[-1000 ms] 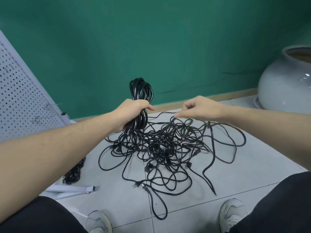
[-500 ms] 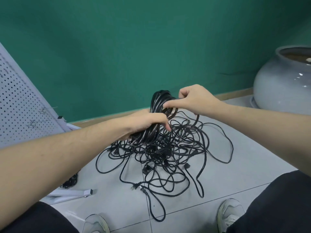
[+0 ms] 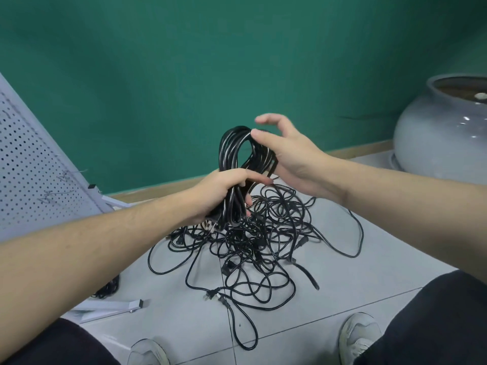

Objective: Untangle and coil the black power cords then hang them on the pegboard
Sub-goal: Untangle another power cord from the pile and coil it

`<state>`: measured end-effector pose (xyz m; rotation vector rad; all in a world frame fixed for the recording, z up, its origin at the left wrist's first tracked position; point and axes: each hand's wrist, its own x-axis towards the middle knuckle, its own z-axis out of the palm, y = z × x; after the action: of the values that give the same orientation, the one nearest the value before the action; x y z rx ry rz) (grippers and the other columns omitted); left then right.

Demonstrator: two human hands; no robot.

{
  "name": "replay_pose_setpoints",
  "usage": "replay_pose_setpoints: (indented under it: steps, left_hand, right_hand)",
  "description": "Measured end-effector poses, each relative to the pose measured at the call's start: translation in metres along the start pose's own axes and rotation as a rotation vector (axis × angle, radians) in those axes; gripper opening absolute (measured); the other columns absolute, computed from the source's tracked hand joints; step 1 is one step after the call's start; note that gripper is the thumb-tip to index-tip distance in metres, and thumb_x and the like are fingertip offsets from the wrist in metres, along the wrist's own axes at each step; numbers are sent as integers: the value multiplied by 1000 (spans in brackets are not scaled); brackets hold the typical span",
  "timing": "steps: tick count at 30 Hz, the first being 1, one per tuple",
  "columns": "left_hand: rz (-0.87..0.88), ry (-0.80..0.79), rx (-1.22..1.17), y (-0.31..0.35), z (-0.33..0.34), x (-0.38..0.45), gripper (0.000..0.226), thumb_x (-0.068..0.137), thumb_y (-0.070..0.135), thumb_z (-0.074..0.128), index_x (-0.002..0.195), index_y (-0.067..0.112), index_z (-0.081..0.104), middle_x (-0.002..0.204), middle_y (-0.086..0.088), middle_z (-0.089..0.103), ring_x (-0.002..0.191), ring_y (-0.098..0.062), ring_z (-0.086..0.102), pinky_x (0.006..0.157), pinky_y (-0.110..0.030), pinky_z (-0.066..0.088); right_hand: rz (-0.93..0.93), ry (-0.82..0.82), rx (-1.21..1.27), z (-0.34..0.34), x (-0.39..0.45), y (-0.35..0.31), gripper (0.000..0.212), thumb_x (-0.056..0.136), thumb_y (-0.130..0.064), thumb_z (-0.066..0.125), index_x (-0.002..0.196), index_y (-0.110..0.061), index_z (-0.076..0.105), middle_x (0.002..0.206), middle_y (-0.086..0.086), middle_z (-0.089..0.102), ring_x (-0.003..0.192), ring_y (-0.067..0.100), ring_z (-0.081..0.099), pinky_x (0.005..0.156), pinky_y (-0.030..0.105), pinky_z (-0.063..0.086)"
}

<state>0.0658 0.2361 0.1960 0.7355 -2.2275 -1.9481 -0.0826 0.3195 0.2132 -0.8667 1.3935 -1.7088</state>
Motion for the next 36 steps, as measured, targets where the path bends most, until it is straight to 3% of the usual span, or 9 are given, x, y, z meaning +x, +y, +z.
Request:
replay_pose_setpoints:
  steps: [6,10,14,17,20,24,27,31,36]
  left_hand:
    - [-28,-78,-144,-5,0,2,53,65,36,57,111,21,81,95,-12,67,81,-29,58,86,-46,42]
    - [5,-57,-379,-7,-3,9,52,69,22,45,105,7,80,90,-8,63,72,-18,54,72,-34,51]
    - [42,-56,-463,-4,-5,9,50,70,21,48,105,6,80,88,-7,62,71,-17,53,68,-34,47]
    - [49,-24,-497,-1,-8,8,53,70,25,45,105,8,81,86,-5,62,71,-17,53,66,-33,41]
    - [36,11,-502,-2,-12,10,52,74,23,43,107,9,80,85,-6,61,71,-17,51,69,-33,38]
    - [44,63,-546,0,-13,12,53,86,22,35,111,12,80,86,-7,61,73,-19,53,74,-37,41]
    - [72,98,-411,4,-11,11,50,82,31,43,110,15,80,85,-4,60,70,-17,51,67,-32,43]
    - [30,178,19,0,-12,6,81,55,55,67,120,7,73,91,-9,50,53,-15,43,47,-23,43]
    - [132,180,-426,-5,-20,17,54,74,25,45,113,9,78,81,-7,54,73,-24,54,72,-34,48]
  right_hand:
    - [55,100,166,11,1,-1,34,104,1,41,118,-29,50,133,12,60,109,28,63,97,45,51]
    - [74,78,212,6,0,-3,27,105,-6,44,124,-24,48,110,7,63,77,18,58,78,35,50]
    - [61,91,-385,-15,0,4,17,103,-20,40,116,-21,51,108,1,61,87,15,62,80,34,52]
    - [217,-187,-866,-29,-9,13,21,98,-38,54,109,-21,59,100,-5,66,84,9,61,72,25,47]
    - [242,-271,-954,-30,-14,23,28,92,-35,71,115,-22,60,94,-1,72,59,-1,59,52,14,42]
    - [261,-201,-916,-29,-9,32,22,86,-30,79,98,-17,66,72,-2,66,51,4,58,50,15,47]
    - [251,-228,-931,-31,-5,34,16,94,-25,70,87,-10,71,71,-3,69,63,12,63,58,19,54]
    - [293,-319,-806,-34,-9,27,20,105,-27,53,112,-15,68,100,1,77,75,10,70,55,17,49]
    - [58,-193,-953,-38,-4,23,18,105,-33,50,110,-30,67,94,-15,71,89,10,64,66,13,43]
